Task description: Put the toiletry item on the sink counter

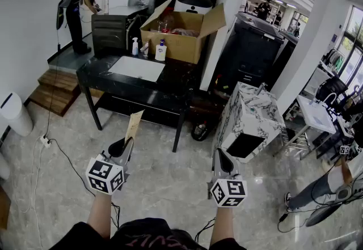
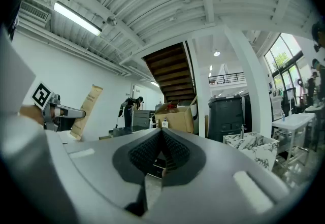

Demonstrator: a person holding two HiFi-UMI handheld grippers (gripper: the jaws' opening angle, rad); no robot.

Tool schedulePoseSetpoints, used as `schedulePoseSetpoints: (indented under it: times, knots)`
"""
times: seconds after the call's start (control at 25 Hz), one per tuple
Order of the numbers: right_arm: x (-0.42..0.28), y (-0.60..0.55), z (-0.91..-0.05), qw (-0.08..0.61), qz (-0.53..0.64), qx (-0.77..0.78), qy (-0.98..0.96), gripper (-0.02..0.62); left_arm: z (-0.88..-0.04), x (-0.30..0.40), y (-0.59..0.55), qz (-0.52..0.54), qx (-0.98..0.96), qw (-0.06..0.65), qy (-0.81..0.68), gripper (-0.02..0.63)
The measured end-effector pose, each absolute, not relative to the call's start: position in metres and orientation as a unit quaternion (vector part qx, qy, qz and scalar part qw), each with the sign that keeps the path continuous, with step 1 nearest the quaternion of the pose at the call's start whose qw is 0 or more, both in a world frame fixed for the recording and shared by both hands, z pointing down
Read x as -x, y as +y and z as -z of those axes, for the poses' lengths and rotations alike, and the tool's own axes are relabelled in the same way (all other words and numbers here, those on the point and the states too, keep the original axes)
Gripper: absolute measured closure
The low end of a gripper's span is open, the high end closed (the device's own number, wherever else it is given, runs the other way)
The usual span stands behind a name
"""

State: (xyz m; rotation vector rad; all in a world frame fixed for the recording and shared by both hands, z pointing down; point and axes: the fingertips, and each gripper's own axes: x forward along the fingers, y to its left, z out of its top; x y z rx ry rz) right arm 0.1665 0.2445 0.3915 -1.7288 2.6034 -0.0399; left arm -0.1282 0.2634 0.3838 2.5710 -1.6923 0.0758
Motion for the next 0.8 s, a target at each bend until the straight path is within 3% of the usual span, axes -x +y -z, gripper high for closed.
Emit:
schedulePoseSetpoints:
  times: [0.8]
  knots:
    - [-0.144, 0.249, -0.396, 0.016, 0.018, 0.546, 0.838, 0.583, -0.392, 0.139, 0.265, -0.017, -0.842, 0.035, -0.538, 0.575]
